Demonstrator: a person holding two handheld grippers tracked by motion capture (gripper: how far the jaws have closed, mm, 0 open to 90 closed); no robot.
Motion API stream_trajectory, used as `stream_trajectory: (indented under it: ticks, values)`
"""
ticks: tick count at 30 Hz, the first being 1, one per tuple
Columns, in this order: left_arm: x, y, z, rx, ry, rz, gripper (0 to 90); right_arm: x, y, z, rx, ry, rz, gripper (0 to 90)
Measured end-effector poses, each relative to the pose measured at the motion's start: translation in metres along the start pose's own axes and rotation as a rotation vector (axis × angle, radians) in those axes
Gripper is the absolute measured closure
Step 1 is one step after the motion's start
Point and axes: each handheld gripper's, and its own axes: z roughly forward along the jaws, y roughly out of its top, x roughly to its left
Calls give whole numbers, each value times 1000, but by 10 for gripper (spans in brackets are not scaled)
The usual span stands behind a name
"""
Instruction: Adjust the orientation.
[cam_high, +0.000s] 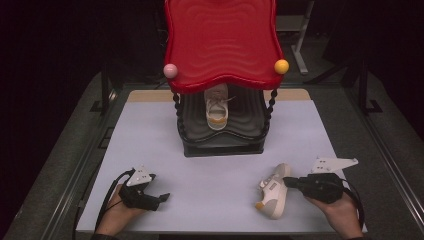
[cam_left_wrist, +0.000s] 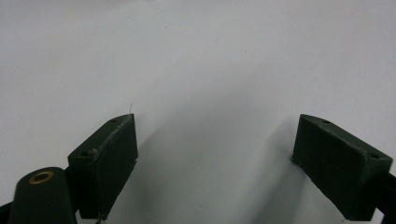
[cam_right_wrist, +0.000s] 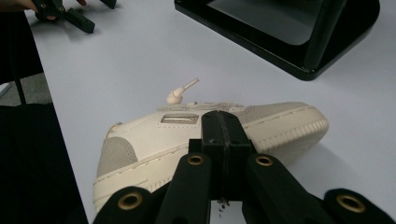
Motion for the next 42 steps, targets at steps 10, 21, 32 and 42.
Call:
stream_trajectory:
  ticks: [10, 21, 32, 42]
  values:
    - [0, 0, 0, 1, 0, 2, 133, -5, -19, -17, 3, -28, 44, 897]
    - [0, 0, 0, 6, -2, 2, 133, -13, -45, -27, 53, -67, 104, 897]
    - [0, 0, 0, 4, -1, 2, 133, -17, -52, -21, 120, -82, 119, 896]
    - [0, 0, 0, 4, -1, 2, 133, 2, -66, -29, 167, -88, 108, 896]
